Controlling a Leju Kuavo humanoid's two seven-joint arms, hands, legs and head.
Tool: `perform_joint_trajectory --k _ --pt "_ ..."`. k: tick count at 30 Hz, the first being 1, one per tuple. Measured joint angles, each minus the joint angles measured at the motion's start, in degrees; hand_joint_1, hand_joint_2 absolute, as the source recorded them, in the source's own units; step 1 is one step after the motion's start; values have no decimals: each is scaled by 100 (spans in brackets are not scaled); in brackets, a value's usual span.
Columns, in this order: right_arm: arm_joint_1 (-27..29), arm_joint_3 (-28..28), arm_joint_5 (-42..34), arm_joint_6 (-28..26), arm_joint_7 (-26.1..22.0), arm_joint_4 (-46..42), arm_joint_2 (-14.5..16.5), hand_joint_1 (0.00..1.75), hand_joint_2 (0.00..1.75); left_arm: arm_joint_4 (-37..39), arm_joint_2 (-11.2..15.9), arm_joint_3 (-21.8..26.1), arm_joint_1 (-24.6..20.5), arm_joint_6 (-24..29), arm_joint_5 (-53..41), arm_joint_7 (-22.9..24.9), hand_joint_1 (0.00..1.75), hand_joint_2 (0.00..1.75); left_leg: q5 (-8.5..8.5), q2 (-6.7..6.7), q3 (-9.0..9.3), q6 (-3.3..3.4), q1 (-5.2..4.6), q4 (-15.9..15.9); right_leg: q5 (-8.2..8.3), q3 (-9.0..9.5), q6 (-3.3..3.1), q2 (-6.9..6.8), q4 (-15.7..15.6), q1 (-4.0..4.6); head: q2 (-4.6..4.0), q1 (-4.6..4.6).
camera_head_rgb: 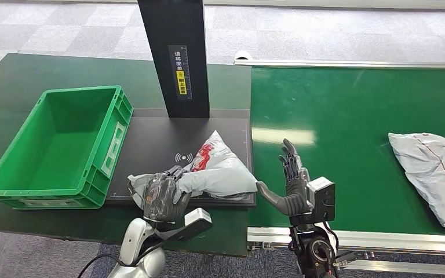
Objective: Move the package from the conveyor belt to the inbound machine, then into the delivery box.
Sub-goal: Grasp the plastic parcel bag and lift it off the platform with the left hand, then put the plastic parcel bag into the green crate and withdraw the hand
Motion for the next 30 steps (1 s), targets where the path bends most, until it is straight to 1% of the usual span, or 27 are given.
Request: perform_joint_trajectory --k 3,7,10,12,13,17,18,20,22,23,25,27,30 --pt "-2 -1 -43 0 -55 0 0 0 175 -82 -20 45 30 2 157 -278 175 175 0 0 0 0 0 0 0 0 0 0 0 0 0 0" --pt "-5 -3 -149 2 -94 0 -2 0 175 -292 -106 225 72 3 410 -786 175 175 0 0 -1 0 0 0 0 0 0 0 0 0 0 0" --pt "-7 -4 -226 5 -97 1 -3 0 175 -541 -191 478 100 5 529 -1269 175 175 0 0 -1 0 0 0 0 -2 0 0 0 0 0 0" --pt "-7 -5 -254 7 -97 7 -6 0 175 -842 -264 718 127 7 352 -1628 175 175 0 0 -1 0 0 0 0 -2 0 0 0 0 1 0" --pt "-7 -5 -261 7 -97 10 -8 0 175 -988 -296 823 134 8 268 -1729 175 175 0 0 -1 0 0 0 0 -2 0 0 0 0 1 -1" --pt "-6 -5 -269 7 -97 15 -9 0 175 -1377 -371 1103 148 9 11 -1795 175 175 0 0 -2 0 0 0 0 -2 0 0 0 0 0 0" --pt "-6 -5 -269 6 -98 17 -9 0 175 -1484 -390 1164 147 9 -193 -1798 175 175 0 0 -2 0 0 0 0 -2 0 0 1 0 0 0" --pt "1 -5 -271 -4 -104 25 -11 0 175 -1816 -437 1338 115 9 -964 -1803 175 175 1 0 -3 0 0 0 0 -3 0 0 1 0 0 1" --pt "14 -5 -283 -17 -117 28 -18 0 175 -2217 -460 1554 0 9 -1920 -1715 175 175 1 1 -2 0 0 0 0 -4 0 0 1 0 0 1" --pt "23 -5 -293 -20 -123 28 -24 0 175 -2408 -440 1649 -88 9 -2344 -1555 175 175 1 1 -2 0 0 0 0 -4 0 0 1 0 0 1" --pt "40 -5 -314 -25 -132 31 -44 0 175 -2741 -235 1754 -307 9 -2887 -896 175 175 1 1 -2 -1 1 0 1 -5 -1 1 2 1 0 0" --pt "58 -5 -327 -31 -134 36 -68 0 175 -2946 158 1798 -572 9 -3016 -172 175 175 2 2 -1 -2 2 -1 1 -5 -1 2 6 3 0 -1" --pt "87 -7 -352 -35 -137 39 -100 0 175 -3014 804 2007 -870 9 -3028 382 175 175 6 3 0 -8 6 -3 -1 -7 -4 3 11 8 0 -1"
